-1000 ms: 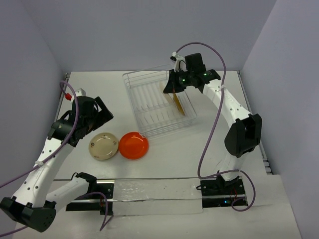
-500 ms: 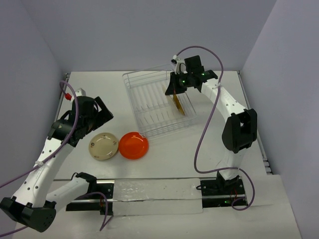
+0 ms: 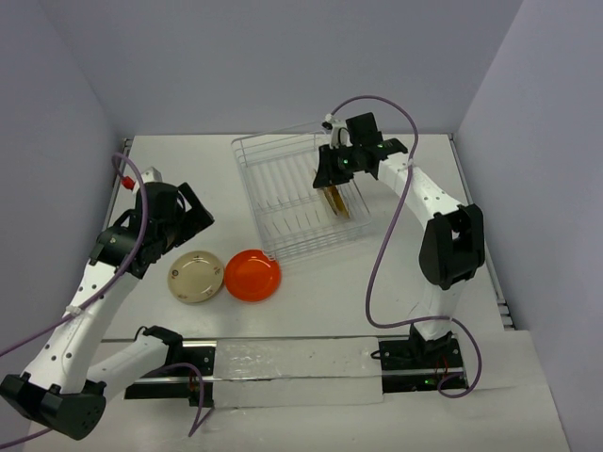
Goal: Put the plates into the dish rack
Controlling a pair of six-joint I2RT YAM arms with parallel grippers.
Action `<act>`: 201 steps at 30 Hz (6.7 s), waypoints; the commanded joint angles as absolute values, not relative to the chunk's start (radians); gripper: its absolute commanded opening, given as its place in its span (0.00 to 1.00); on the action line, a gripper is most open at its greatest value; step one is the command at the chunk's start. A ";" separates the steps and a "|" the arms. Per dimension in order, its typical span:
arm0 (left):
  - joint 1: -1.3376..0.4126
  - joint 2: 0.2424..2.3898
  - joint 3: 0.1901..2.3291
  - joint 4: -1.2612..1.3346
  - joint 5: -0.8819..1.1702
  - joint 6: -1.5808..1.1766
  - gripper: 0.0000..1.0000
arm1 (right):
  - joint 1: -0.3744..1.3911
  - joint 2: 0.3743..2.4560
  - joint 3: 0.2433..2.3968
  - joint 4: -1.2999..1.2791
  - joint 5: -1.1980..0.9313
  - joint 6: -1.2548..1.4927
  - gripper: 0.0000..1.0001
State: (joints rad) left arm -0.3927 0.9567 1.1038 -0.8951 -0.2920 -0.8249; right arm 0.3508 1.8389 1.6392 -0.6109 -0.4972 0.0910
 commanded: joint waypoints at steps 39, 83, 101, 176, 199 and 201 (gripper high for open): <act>-0.388 0.768 0.757 -0.813 0.046 -1.074 0.96 | 0.669 0.974 1.125 -0.511 -0.017 0.363 0.82; -0.604 1.112 0.528 -0.565 -0.228 -1.395 0.52 | 0.654 0.776 1.003 -0.604 0.259 0.423 0.93; -0.668 1.290 0.661 -0.868 -0.307 -1.470 0.01 | 0.646 0.720 1.016 -0.651 0.287 0.416 0.93; -0.899 2.034 2.388 -1.352 -0.876 -0.947 0.00 | 0.454 0.747 1.027 -0.678 0.361 0.301 0.93; -0.927 2.191 2.461 -1.367 -0.863 -0.940 0.00 | 0.440 0.748 0.999 -0.672 0.341 0.293 0.94; -0.929 2.195 2.457 -1.367 -0.865 -0.942 0.00 | 0.440 0.750 0.997 -0.670 0.337 0.294 0.93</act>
